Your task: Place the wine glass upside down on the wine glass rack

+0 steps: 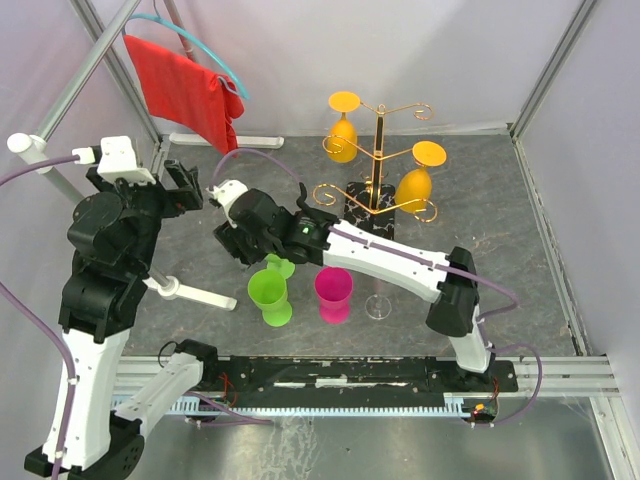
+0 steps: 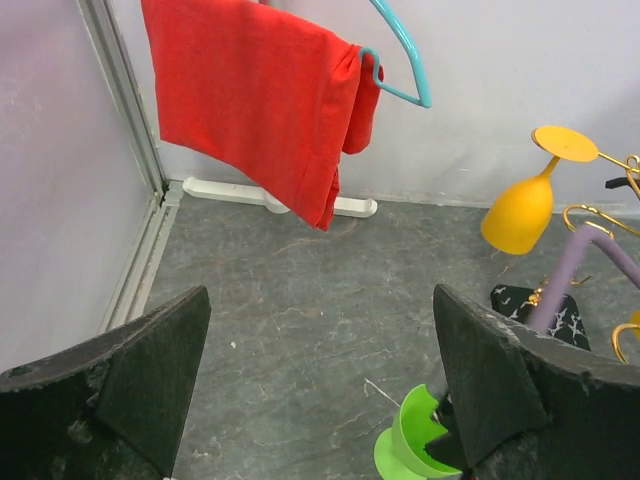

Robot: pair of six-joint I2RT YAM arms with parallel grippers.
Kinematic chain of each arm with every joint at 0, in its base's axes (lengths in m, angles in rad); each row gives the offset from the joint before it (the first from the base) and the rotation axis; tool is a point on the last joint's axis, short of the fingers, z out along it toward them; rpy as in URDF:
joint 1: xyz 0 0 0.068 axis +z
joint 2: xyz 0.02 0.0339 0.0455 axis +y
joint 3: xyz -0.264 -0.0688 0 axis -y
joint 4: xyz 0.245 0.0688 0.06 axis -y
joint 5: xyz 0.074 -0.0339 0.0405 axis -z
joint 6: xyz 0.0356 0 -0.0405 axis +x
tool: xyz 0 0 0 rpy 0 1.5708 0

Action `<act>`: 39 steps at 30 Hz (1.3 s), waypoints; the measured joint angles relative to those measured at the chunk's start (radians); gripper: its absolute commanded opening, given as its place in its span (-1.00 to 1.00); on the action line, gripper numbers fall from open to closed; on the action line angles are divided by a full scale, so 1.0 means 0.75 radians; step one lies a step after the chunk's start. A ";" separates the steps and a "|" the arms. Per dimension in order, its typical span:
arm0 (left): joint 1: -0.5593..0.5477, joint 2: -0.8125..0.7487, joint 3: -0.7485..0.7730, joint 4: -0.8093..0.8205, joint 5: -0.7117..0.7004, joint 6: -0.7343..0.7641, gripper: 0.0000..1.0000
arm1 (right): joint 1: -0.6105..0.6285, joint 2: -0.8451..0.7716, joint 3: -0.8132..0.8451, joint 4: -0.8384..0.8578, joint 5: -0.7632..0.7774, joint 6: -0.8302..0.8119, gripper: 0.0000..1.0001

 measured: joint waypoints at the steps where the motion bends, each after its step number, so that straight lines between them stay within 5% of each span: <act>1: 0.000 -0.004 -0.001 -0.006 -0.003 0.000 0.96 | -0.007 0.017 0.008 -0.002 0.000 0.008 0.31; 20: 0.000 -0.071 -0.019 -0.063 -0.034 0.001 1.00 | -0.077 0.224 0.099 -0.087 0.005 0.046 0.06; 25: 0.000 -0.071 -0.033 -0.063 -0.033 0.001 1.00 | -0.077 0.260 0.112 -0.122 0.014 0.044 -0.26; 31: 0.000 -0.075 -0.050 -0.049 -0.026 0.001 0.98 | -0.077 0.262 0.118 -0.145 0.057 0.034 -0.96; 39: 0.000 -0.079 -0.108 -0.025 -0.023 -0.015 0.98 | -0.077 0.235 0.124 -0.154 0.128 0.003 -0.98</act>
